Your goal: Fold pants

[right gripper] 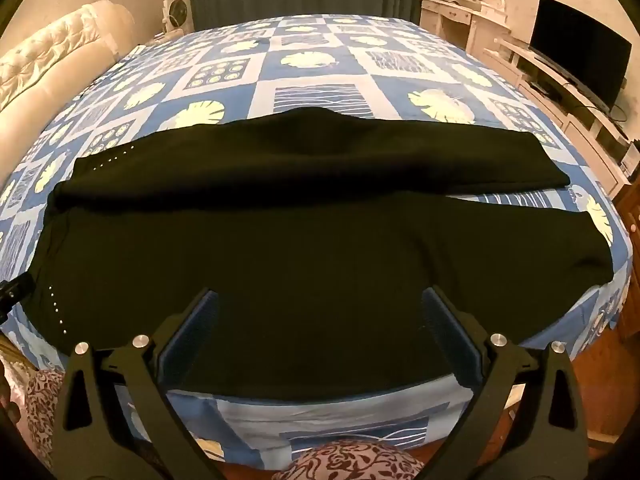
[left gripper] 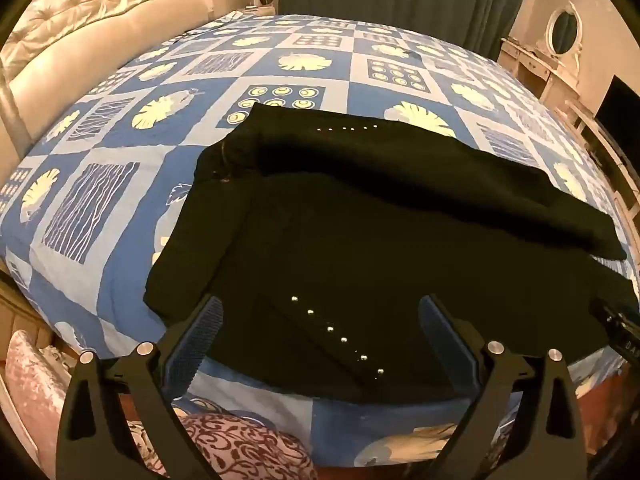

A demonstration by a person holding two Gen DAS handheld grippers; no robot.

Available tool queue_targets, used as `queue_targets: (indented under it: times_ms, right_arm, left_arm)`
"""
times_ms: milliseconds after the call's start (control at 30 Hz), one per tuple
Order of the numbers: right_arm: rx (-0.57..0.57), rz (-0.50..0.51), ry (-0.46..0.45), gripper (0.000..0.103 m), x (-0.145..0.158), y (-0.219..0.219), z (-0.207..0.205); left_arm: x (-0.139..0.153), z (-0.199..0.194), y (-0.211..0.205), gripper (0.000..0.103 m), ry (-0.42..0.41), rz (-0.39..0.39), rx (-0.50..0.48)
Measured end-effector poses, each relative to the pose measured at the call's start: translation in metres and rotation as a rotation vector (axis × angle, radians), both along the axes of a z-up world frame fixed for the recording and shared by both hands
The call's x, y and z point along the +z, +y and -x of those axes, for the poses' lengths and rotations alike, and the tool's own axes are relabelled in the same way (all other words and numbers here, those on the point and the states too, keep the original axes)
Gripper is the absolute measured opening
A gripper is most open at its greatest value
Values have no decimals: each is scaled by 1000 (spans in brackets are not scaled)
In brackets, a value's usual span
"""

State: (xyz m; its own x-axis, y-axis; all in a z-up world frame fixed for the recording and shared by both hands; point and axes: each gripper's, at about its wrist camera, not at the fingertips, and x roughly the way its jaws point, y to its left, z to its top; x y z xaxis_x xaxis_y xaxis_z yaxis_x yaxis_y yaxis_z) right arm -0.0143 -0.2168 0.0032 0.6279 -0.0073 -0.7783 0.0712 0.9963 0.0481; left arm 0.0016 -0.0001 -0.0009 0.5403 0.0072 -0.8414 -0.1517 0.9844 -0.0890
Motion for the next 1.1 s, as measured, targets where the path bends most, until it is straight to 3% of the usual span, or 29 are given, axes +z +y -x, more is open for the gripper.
queue_targets:
  times_ms: [433,1100]
  right_arm:
    - [27,23,37,101,-9,9,-3]
    - [38,26,43,101,-12,16,-2]
  left_arm:
    - [-1,3,-8,98,-29,-41,-1]
    - [-2,3,-7,98,-19,-29,-5]
